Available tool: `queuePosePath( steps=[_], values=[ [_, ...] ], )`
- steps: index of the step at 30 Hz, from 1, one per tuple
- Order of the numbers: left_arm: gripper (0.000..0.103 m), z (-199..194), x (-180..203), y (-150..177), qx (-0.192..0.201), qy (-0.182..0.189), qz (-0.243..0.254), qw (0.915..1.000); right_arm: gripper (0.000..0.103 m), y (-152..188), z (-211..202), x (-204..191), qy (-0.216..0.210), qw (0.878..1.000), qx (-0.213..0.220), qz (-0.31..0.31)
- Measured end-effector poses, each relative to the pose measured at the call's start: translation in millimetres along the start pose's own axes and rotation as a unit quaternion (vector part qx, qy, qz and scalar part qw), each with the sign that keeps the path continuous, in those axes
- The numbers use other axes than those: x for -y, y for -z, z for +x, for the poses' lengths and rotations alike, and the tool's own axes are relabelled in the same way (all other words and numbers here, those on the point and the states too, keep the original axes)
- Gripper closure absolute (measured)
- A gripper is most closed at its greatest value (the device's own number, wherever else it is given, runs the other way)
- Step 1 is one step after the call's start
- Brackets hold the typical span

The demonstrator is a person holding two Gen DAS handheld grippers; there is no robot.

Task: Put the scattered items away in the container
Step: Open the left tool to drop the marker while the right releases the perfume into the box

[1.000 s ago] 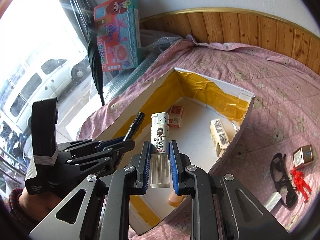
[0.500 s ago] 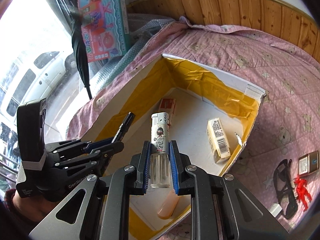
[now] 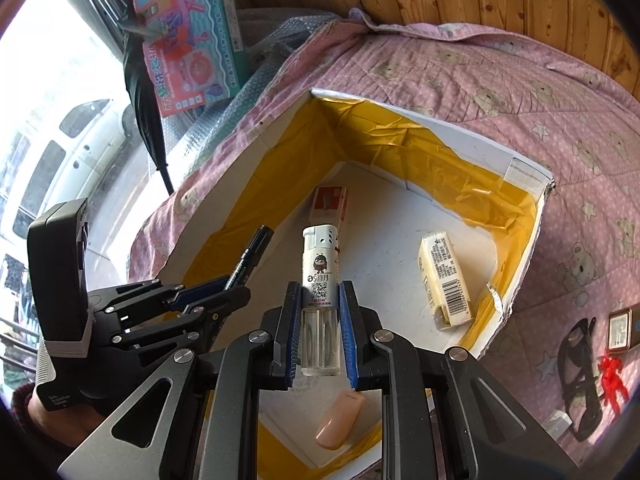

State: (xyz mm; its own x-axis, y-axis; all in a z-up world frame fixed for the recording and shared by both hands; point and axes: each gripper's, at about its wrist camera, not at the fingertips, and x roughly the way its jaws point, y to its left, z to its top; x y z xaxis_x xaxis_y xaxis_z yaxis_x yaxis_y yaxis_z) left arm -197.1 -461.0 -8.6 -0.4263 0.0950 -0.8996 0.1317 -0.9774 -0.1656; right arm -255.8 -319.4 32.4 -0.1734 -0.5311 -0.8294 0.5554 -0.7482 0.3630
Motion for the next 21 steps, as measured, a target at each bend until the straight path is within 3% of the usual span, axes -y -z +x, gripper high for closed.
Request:
queuePosePath(
  steps=[7,11,21],
  values=[
    [0.087,3.9,-0.1,-2.6,-0.001,-0.016,0.004,0.9999,0.083,-3.4,3.2,-0.3,0.004,1.000,0.000,0.000],
    [0.077,7.6,-3.8,-2.2,-0.004,-0.030,-0.003,0.9995,0.070,-2.6,-0.4,4.5,0.005,1.000,0.010,0.014],
    [0.077,-20.9,-1.7,6.2,0.025,-0.024,0.001,0.9994,0.070,9.9,-21.1,0.7,-0.028,0.999,0.032,0.019]
  ],
)
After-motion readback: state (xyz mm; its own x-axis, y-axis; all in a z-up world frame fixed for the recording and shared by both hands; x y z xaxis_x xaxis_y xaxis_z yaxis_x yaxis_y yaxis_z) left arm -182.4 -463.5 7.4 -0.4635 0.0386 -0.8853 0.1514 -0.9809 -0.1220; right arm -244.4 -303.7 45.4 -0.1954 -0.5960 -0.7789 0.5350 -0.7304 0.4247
